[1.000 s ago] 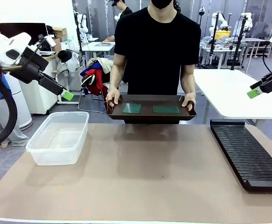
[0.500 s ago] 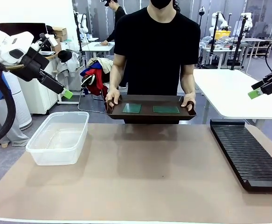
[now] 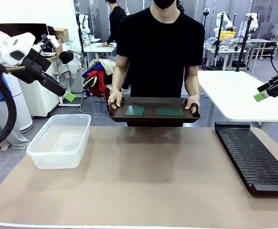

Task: Sort PCBs into racks and boxes based on the side picked up.
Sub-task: Pick up the Blank PCB handed by the Human.

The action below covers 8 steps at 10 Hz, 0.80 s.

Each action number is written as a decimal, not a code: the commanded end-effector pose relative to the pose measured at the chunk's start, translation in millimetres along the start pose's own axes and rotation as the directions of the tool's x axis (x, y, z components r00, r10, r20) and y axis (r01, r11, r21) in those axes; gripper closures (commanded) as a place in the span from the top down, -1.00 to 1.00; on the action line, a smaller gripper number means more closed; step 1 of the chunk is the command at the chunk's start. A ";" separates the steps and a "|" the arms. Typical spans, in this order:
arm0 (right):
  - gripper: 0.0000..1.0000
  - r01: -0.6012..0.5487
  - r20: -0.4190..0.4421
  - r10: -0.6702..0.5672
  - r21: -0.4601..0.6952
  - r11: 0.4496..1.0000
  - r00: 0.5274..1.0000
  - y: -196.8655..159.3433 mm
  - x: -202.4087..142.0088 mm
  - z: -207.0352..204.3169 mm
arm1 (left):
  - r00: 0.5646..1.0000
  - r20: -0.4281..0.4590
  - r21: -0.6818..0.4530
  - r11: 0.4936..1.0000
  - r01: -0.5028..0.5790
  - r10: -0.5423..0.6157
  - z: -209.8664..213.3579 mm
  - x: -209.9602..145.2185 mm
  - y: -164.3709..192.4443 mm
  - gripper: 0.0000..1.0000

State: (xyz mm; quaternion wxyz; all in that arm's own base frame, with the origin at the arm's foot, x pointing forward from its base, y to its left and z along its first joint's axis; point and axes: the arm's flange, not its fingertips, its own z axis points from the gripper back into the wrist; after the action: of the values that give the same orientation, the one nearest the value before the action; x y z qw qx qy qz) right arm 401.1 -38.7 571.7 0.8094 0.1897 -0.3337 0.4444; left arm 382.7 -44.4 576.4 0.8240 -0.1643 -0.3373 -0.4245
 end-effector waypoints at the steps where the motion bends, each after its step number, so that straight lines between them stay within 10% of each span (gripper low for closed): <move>1: 1.00 0.003 0.008 -0.003 0.011 1.000 1.000 -1.6 0.0 -0.6 | 1.000 0.004 -0.014 1.000 -0.002 0.002 -0.9 -1.0 0.4 1.00; 8: 1.00 0.003 0.008 -0.003 0.011 1.000 1.000 -1.6 0.0 -0.6 | 1.000 0.004 -0.014 1.000 -0.002 0.002 -0.9 -1.0 0.4 1.00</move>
State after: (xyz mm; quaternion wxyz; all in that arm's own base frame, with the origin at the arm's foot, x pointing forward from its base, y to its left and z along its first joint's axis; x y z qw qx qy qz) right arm 400.9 -38.5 571.9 0.8098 0.1886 -0.3333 0.4444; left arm 382.7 -44.4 576.4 0.8240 -0.1643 -0.3373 -0.4245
